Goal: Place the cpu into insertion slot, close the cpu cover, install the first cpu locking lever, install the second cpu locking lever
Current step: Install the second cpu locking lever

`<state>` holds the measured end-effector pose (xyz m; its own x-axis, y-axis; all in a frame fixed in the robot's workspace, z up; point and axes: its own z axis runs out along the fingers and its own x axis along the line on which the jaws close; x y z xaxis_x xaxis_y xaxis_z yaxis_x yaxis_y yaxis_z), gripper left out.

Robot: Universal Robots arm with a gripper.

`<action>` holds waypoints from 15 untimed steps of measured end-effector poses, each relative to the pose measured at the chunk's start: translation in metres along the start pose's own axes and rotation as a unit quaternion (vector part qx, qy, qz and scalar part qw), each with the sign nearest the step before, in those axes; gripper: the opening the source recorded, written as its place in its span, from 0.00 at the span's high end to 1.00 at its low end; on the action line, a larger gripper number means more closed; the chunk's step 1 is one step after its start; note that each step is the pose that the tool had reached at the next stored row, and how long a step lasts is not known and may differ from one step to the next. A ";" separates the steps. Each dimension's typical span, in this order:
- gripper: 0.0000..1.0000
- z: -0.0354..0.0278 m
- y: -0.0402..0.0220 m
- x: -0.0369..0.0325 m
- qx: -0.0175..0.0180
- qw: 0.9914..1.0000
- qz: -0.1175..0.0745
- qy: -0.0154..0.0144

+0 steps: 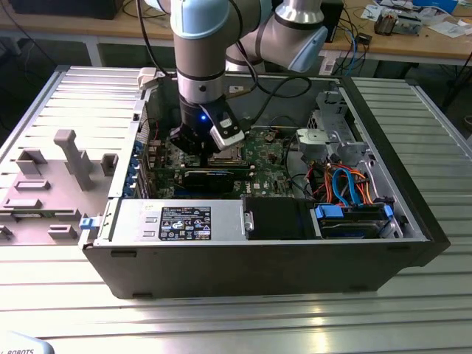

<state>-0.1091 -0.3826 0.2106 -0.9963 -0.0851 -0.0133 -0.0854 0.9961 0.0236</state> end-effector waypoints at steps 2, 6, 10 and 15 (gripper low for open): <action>0.89 0.0023 0.0014 -0.0001 0.000 1.000 -0.001 0.000; 0.89 0.0036 0.0018 0.0000 -0.001 1.000 -0.003 0.000; 0.89 0.0043 0.0036 -0.0002 -0.004 1.000 -0.006 0.000; 0.89 0.0049 0.0064 -0.0005 -0.009 1.000 -0.012 0.000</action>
<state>-0.1091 -0.3760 0.2058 -0.9939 -0.1097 -0.0149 -0.1102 0.9931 0.0404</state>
